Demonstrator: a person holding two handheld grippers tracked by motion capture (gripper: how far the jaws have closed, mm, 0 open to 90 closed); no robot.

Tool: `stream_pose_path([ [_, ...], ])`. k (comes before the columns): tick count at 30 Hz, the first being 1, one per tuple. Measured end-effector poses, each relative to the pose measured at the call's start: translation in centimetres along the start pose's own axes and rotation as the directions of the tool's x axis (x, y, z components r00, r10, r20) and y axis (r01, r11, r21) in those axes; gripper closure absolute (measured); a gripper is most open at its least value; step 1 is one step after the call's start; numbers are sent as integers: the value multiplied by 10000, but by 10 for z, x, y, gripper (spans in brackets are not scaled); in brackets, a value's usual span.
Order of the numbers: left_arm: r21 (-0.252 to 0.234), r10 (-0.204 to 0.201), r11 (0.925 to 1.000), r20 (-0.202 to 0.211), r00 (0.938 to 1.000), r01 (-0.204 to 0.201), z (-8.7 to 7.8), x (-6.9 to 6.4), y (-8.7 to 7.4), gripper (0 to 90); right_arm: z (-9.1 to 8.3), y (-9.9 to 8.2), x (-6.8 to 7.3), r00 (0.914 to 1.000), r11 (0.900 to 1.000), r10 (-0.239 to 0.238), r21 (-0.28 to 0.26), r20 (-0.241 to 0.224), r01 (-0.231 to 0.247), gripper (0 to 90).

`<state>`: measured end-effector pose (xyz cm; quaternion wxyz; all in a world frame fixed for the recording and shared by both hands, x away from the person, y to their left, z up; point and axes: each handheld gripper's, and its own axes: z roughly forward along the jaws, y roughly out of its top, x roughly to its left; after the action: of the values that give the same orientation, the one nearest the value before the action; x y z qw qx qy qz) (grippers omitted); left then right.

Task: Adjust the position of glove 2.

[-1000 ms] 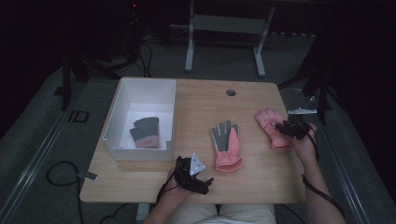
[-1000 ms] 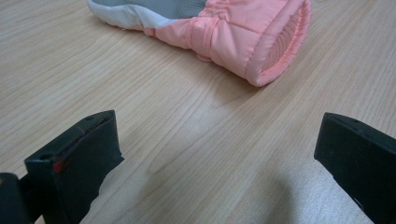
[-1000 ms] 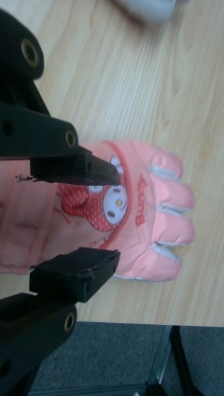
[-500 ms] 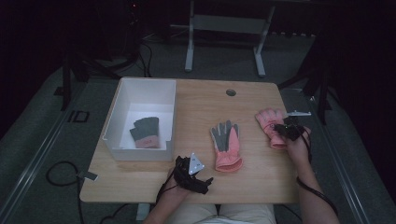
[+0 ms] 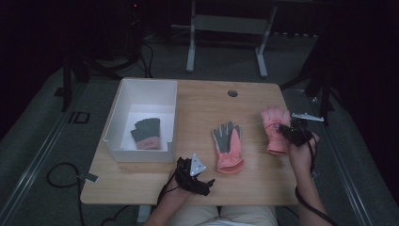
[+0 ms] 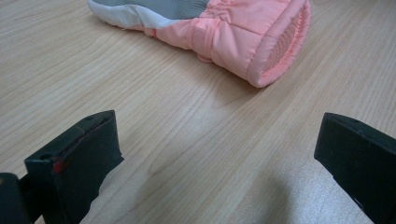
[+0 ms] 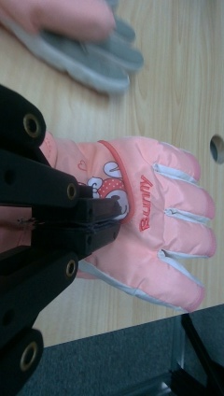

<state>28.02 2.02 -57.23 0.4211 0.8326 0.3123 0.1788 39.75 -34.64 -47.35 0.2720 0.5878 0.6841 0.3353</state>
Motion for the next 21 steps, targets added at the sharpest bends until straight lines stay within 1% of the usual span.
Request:
stream_pose_path([
  [1, -52, -62, 10000, 26, 10000, 62, 0, 0, 0, 0, -11, -3, 10, 9999, 9999, 101, -69, 48, -100, 879],
  [2, -52, -62, 10000, 26, 10000, 62, 0, 0, 0, 0, -11, -3, 10, 9999, 9999, 101, -69, 48, -100, 879],
  [3, -64, -78, 9999, 31, 10000, 78, 0, 0, 0, 0, -16, -6, 16, 10000, 10000, 66, -53, 65, -66, 879],
  [4, -64, -66, 10000, 35, 10000, 66, 0, 1, 0, 0, -23, -11, 26, 9998, 9999, 9, -106, 179, -7, 879],
  [5, -64, -66, 10000, 35, 10000, 66, 0, 1, 0, 0, -23, -11, 26, 9998, 9999, 9, -106, 179, -7, 879],
  [6, -69, -67, 10000, 26, 10000, 67, 0, 1, 0, 0, -28, -17, 34, 9998, 10000, -13, -67, 193, 15, 880],
  [7, -69, -67, 10000, 26, 10000, 67, 0, 1, 0, 0, -29, -20, 37, 9998, 10000, 19, -43, 186, -19, 880],
  [8, -85, -71, 9999, 17, 10000, 71, -1, 0, 0, 0, -29, -20, 37, 9998, 10000, 19, -43, 186, -19, 880],
  [9, -100, -80, 9999, 15, 10000, 80, 0, 0, 0, 0, -29, -26, 42, 9999, 9999, 93, 56, 133, -94, 880],
  [10, -61, -43, 10000, -5, 10000, 43, -1, 0, 0, 0, -29, -26, 42, 9999, 9999, 93, 56, 133, -94, 880],
  [12, -79, -67, 9999, 8, 10000, 67, -1, 0, 0, 0, -27, -32, 49, 9998, 9997, 178, 155, -3, -178, 880],
  [13, -89, -70, 9999, -11, 10000, 69, 0, 0, 0, 0, -27, -32, 49, 9998, 9997, 178, 155, -3, -178, 880],
  [14, -79, -66, 9999, -13, 10000, 66, 0, 0, 0, 0, -24, -37, 54, 9996, 9994, 248, 254, -113, -245, 879],
  [16, -75, -56, 10000, -30, 10000, 55, 0, 0, 0, 0, -22, -39, 56, 9996, 9993, 242, 299, -129, -238, 879],
  [18, -119, -86, 9999, -42, 10000, 85, -1, 0, 0, 0, -17, -43, 59, 9997, 9987, 231, 461, -45, -229, 880],
  [20, -92, -57, 9999, -61, 10000, 57, -1, 0, 0, 0, -11, -49, 63, 9996, 9984, 163, 531, 237, -175, 880],
  [21, -82, -54, 10000, -63, 10000, 53, 0, 0, 0, 0, -11, -49, 63, 9996, 9984, 163, 531, 237, -175, 880],
])
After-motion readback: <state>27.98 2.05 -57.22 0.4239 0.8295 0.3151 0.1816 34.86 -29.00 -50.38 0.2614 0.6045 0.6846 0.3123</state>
